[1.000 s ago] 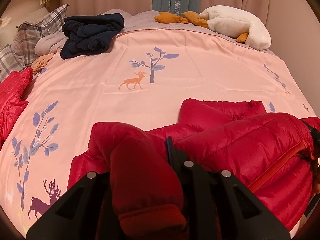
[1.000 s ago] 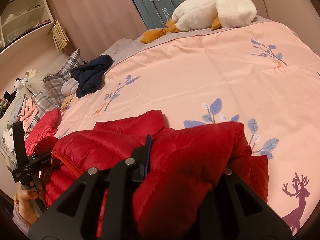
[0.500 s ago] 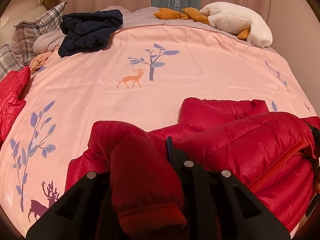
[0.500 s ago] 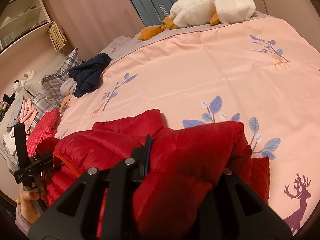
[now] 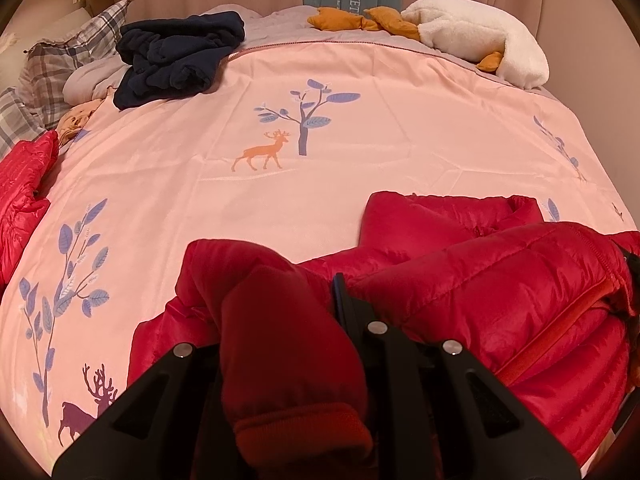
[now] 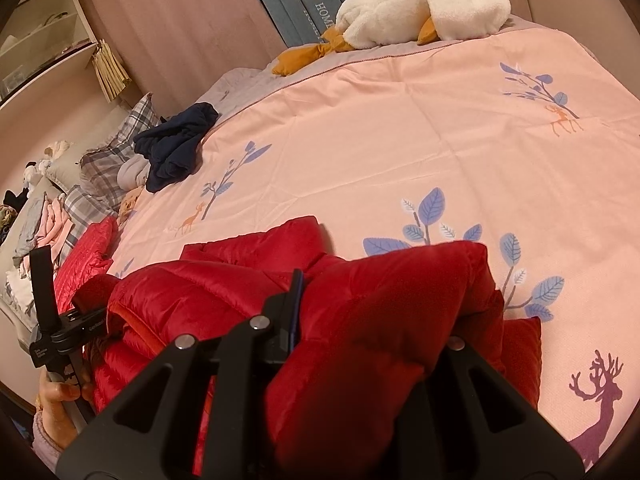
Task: Fold large clothes
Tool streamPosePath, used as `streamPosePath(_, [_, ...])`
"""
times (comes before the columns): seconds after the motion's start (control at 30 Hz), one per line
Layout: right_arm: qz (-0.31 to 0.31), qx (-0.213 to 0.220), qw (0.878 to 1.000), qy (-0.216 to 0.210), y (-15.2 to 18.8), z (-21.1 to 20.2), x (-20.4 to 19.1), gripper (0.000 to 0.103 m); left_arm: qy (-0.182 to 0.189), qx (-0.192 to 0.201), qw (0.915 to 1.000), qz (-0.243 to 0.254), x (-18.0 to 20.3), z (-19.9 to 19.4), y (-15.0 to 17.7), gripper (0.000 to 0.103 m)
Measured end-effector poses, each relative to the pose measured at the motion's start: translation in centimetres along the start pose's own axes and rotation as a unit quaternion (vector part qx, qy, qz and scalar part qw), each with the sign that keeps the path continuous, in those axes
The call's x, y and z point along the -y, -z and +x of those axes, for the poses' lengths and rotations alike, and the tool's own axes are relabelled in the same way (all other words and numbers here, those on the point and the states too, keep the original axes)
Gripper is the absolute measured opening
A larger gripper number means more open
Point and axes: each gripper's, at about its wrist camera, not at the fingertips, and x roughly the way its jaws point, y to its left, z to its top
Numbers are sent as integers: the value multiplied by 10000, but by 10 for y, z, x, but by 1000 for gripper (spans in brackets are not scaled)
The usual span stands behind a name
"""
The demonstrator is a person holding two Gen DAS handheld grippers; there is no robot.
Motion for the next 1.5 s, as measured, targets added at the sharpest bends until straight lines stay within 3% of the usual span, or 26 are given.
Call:
streamPosePath(0.77, [92, -107, 9999, -89, 1, 4, 2, 19, -69, -79, 9999, -42, 2, 5, -2, 17])
streamPosePath(1.5, [267, -75, 9992, -292, 2, -9, 2, 31, -155, 31, 9998, -101, 4, -7, -2, 19])
